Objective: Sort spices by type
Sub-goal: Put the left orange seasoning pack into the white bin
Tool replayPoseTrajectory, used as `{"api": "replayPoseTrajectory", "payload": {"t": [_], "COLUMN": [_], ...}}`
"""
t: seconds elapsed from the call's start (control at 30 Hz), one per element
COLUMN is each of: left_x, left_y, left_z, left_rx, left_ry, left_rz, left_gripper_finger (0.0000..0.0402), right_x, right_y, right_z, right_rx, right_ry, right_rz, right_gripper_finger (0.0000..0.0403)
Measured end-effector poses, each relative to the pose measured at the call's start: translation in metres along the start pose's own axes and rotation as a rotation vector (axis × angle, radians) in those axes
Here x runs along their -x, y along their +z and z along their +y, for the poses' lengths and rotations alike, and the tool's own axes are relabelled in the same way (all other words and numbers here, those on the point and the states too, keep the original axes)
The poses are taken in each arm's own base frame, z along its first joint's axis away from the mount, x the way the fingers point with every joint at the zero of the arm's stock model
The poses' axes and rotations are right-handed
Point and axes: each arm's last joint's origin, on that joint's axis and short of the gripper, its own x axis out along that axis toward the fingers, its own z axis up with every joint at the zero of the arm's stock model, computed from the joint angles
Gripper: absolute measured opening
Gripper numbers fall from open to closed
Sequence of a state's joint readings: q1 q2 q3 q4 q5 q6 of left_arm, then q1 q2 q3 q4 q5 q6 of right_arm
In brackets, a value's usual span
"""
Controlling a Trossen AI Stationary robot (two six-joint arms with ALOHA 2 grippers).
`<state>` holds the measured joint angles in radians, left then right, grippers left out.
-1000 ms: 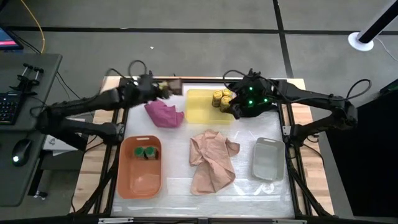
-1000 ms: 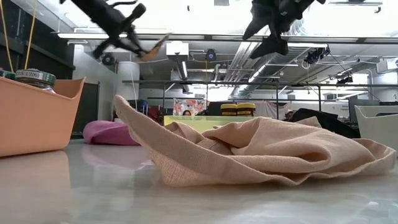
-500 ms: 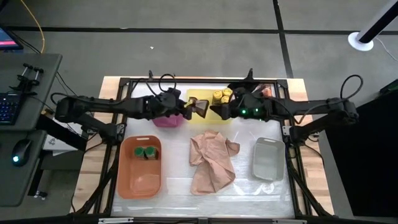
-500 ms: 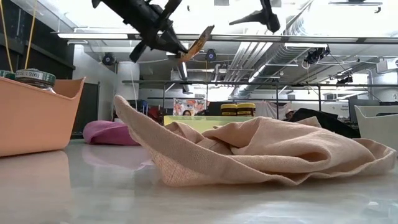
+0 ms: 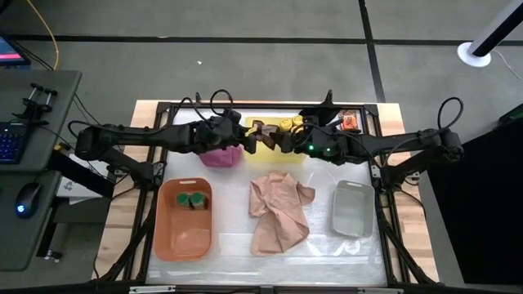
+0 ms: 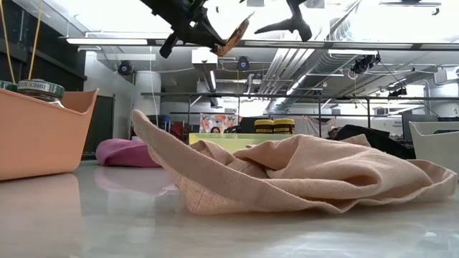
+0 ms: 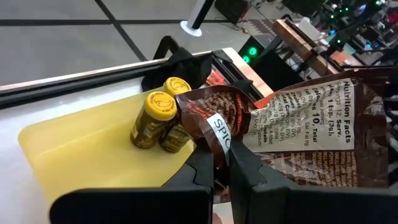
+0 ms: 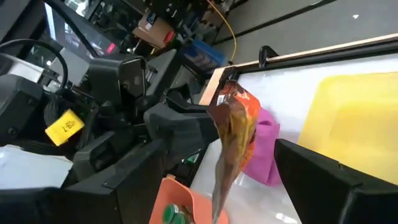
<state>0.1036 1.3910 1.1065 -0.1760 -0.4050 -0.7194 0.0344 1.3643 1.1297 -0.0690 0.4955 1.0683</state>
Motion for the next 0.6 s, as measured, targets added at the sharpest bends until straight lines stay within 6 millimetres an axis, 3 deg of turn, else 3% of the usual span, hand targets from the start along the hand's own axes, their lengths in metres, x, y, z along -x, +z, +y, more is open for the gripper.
{"api": "replayPoseTrajectory", "payload": {"t": [0.33, 0.6], "left_x": [0.0, -0.003], "left_y": [0.002, -0.002], "left_z": [-0.001, -0.002], "left_rx": [0.02, 0.014], "left_ry": [0.008, 0.006], "left_rz": [-0.03, -0.016], "left_gripper_finger": [0.0, 0.0], "right_x": [-0.013, -0.025], "right_y": [-0.003, -0.004], "right_z": [-0.005, -0.011], "right_rx": [-0.016, -0.042], "right_ry": [-0.007, -0.035], "right_rz": [0.017, -0.005], "right_gripper_finger": [0.0292, 0.0206]}}
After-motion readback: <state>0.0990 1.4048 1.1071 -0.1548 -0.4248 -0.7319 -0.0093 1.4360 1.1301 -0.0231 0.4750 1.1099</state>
